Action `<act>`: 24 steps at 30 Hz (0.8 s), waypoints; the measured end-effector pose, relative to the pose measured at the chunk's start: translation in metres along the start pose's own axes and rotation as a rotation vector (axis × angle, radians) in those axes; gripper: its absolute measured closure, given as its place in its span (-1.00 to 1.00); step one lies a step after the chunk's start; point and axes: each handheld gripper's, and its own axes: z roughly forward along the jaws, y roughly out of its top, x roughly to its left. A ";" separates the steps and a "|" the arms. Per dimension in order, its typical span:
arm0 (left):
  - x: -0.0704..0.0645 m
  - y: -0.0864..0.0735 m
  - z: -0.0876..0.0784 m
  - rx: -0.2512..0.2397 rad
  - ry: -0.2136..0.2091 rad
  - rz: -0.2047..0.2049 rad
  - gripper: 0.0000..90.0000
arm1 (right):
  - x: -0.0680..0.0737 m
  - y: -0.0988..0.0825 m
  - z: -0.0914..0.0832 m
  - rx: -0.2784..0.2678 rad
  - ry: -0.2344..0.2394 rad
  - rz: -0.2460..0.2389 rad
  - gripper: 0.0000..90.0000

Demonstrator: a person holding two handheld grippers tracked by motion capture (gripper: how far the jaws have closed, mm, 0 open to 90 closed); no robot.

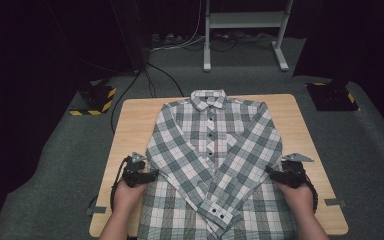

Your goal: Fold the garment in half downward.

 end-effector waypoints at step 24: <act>-0.050 -0.085 -0.070 -0.060 -0.051 0.091 0.67 | 0.030 -0.069 -0.073 -0.023 0.083 -0.089 0.69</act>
